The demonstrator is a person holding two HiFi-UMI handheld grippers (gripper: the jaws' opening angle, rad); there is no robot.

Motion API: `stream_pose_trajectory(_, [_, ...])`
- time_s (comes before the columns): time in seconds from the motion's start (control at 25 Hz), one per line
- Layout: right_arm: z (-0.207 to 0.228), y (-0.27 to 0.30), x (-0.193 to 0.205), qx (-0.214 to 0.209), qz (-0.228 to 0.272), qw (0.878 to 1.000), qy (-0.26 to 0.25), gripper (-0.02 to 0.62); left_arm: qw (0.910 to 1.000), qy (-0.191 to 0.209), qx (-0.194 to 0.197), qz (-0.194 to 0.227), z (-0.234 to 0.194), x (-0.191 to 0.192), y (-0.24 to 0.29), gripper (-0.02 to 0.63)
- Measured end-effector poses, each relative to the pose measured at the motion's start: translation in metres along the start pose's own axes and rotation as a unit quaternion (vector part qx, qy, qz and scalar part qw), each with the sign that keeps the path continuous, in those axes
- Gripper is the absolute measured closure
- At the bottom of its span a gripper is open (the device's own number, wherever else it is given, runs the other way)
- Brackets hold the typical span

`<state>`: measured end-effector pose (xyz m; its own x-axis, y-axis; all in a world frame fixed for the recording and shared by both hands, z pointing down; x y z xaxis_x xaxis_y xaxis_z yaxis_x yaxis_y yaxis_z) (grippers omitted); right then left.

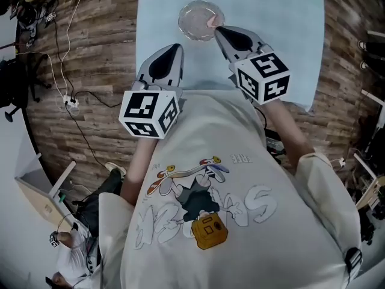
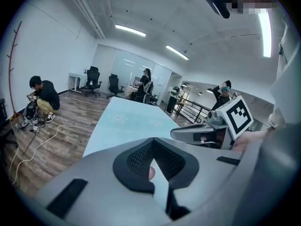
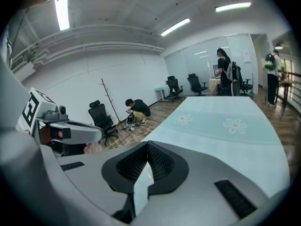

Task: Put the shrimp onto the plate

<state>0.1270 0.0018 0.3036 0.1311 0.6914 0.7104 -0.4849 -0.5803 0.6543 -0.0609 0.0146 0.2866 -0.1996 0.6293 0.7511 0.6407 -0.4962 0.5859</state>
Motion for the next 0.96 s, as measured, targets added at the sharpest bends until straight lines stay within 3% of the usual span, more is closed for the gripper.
stream_pose_trajectory(0.16, [-0.003, -0.010, 0.000, 0.024, 0.015, 1.000, 0.007, 0.572, 0.9997, -0.001, 0.014, -0.019, -0.007, 0.009, -0.002, 0.598])
stream_pose_trajectory(0.68, [-0.043, 0.000, 0.000, 0.048, 0.009, 0.997, 0.056, 0.572, 0.9986, 0.009, 0.049, -0.019, -0.036, 0.001, -0.034, 0.598])
stream_pose_trajectory(0.96, [-0.074, 0.019, -0.001, 0.052, -0.002, 0.996, 0.073, 0.572, 0.9988, -0.006, 0.044, -0.021, -0.073, 0.006, -0.057, 0.598])
Point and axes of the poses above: the fingertips, and each gripper's own axes: y forward along the fingers, z to its right, x out of its underside, the point moved 8 cm from there along -y, backward along the fingers, and after that the axes turned 10 degrees about -z, right-handed, at the moved point
